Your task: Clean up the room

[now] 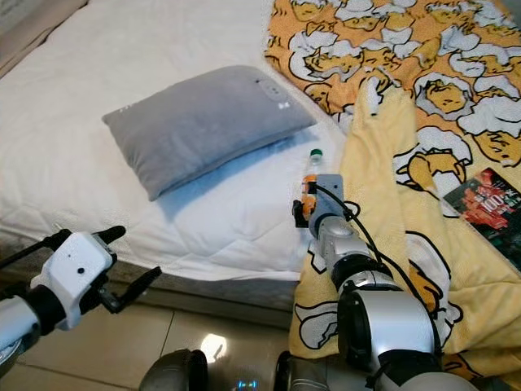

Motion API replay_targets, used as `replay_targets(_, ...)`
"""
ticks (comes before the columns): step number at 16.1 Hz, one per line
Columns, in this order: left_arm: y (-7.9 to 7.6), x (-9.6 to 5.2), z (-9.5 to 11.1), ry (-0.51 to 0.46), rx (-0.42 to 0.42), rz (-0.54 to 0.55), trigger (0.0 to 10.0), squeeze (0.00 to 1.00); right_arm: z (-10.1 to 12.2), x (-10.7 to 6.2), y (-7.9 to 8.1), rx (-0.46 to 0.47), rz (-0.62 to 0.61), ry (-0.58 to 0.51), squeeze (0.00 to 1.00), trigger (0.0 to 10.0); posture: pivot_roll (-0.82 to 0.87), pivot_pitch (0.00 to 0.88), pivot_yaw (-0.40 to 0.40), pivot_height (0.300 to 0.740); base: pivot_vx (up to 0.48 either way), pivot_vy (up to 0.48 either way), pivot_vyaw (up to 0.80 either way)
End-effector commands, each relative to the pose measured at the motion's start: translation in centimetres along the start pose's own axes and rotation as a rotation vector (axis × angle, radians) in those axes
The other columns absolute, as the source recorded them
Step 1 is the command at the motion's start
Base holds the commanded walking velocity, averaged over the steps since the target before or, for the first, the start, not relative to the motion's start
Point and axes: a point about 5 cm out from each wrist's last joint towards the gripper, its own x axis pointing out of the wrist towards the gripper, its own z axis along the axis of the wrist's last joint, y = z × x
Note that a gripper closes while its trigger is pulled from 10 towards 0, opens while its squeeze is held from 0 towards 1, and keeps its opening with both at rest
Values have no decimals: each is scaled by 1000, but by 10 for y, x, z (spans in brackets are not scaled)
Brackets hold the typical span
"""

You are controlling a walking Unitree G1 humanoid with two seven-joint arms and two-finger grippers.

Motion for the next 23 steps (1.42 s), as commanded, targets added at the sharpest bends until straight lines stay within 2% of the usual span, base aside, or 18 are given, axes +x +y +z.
replay_targets(1,0,-4,3,0,6,-6,10000,0,-9,-1,-5,37,2,33,0,2353,280,211,6,740,0,0,0)
replay_targets(2,0,-4,3,1,5,-5,10000,0,-9,-1,-5,40,3,33,0,0,280,210,6,740,0,0,0)
replay_targets(11,-3,-1,3,2,-1,-36,10000,0,-2,0,-1,18,22,11,0,0,281,159,1,740,0,0,0)
replay_targets(15,-1,7,-4,9,-5,-29,10000,0,5,0,11,-65,81,-33,0,0,258,76,-1,740,0,0,0)
replay_targets(18,-1,11,-10,13,-7,-7,10000,0,14,0,10,-97,65,-96,0,0,213,0,18,740,0,0,0)
replay_targets(21,2,28,-21,-7,-89,65,10000,0,20,-3,5,-2,46,-188,0,0,113,0,30,740,0,0,0)
replay_targets(22,2,38,-21,-30,-191,113,10000,0,15,-6,1,31,43,-222,0,0,51,0,53,740,0,0,0)
replay_targets(23,1,43,-21,-39,-250,151,10000,0,11,-11,-2,31,49,-249,0,0,37,0,56,740,0,0,0)
